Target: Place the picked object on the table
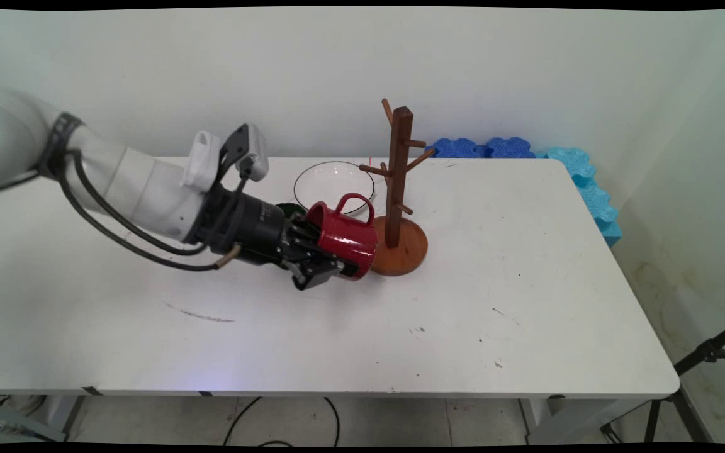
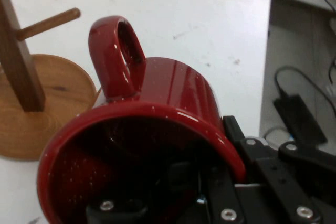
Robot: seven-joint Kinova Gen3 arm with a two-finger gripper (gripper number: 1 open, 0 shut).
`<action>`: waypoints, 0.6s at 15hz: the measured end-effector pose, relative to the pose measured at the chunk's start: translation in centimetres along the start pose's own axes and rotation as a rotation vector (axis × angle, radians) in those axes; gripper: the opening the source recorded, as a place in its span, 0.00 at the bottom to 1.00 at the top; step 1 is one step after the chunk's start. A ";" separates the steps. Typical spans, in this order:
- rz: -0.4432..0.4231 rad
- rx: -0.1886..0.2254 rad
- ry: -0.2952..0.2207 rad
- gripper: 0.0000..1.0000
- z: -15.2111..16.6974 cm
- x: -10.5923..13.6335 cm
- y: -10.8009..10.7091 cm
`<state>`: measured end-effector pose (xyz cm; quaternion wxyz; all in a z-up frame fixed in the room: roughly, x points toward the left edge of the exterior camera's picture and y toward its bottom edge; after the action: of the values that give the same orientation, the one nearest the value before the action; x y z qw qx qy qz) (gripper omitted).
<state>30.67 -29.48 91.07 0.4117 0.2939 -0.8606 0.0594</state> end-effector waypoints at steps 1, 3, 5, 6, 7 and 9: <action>0.023 -0.006 -0.021 0.00 -0.6 0.6 0.1; 0.081 -0.013 -0.075 0.00 -2.1 2.1 0.4; 0.141 -0.010 -0.133 0.00 -3.5 3.4 0.6; 0.173 -0.005 -0.167 0.00 -4.3 4.1 0.7; 0.198 0.000 -0.197 0.00 -5.0 4.6 0.6; 0.213 0.047 -0.286 0.00 -6.6 5.2 -0.4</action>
<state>32.79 -29.88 99.22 0.2695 0.2160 -0.9350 0.0805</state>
